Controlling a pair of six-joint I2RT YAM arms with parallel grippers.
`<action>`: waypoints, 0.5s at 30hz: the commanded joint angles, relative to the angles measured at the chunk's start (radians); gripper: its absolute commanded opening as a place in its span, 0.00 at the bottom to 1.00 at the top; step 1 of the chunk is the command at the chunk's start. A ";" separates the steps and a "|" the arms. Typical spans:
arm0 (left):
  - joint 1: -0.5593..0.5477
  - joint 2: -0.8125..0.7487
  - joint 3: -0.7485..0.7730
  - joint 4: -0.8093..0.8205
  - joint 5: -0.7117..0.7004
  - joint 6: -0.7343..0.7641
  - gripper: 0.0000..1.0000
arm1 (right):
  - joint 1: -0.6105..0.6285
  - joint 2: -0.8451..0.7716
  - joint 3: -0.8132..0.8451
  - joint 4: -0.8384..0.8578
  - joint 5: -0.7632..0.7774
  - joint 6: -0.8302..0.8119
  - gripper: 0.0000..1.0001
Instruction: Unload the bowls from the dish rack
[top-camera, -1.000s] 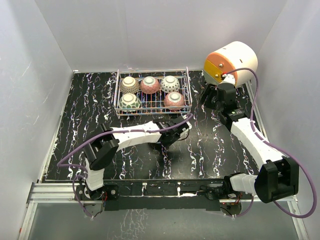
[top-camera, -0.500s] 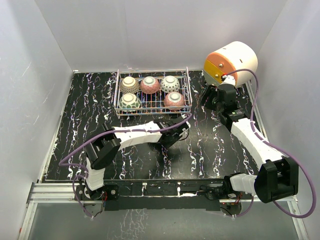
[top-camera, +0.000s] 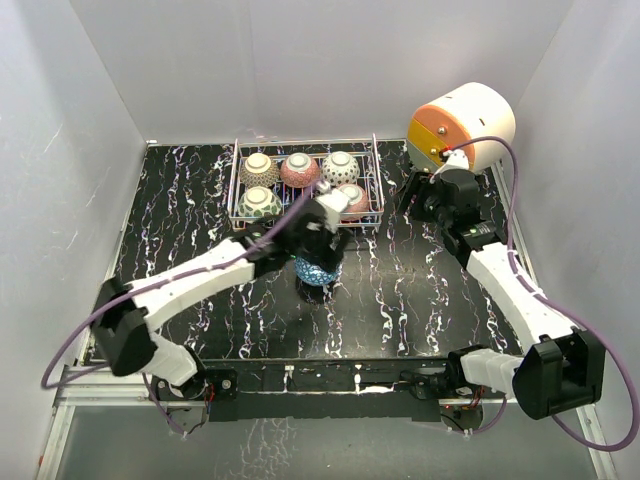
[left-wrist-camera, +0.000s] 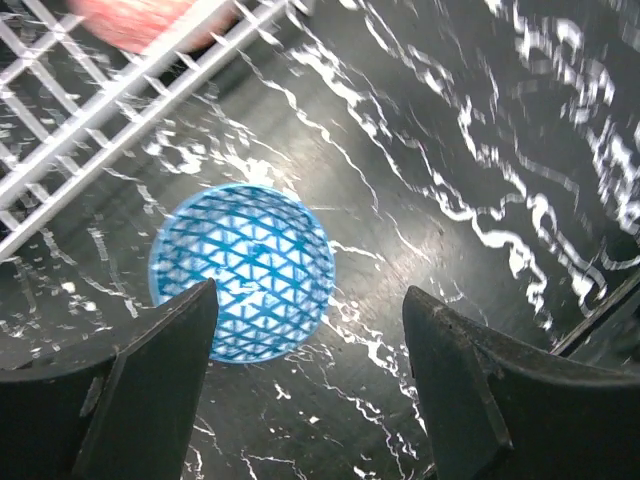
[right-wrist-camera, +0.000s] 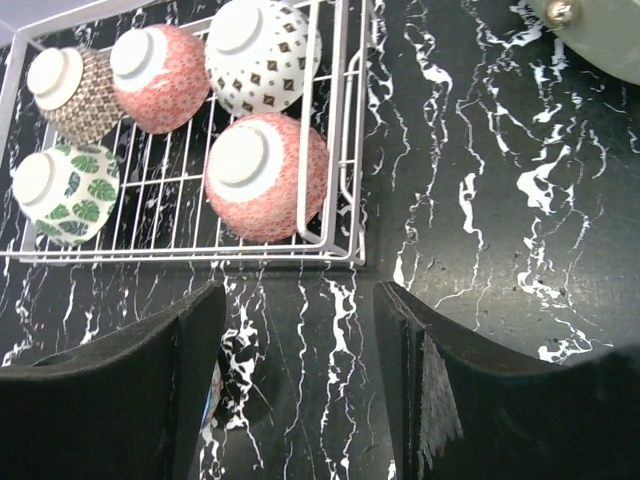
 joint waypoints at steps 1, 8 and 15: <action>0.184 -0.172 -0.111 0.130 0.150 -0.126 0.74 | 0.047 -0.003 0.053 -0.047 -0.056 -0.045 0.63; 0.390 -0.290 -0.244 0.161 0.220 -0.174 0.89 | 0.270 0.070 0.080 -0.098 -0.003 -0.069 0.65; 0.514 -0.318 -0.340 0.224 0.345 -0.243 0.92 | 0.437 0.240 0.060 -0.063 0.049 -0.046 0.67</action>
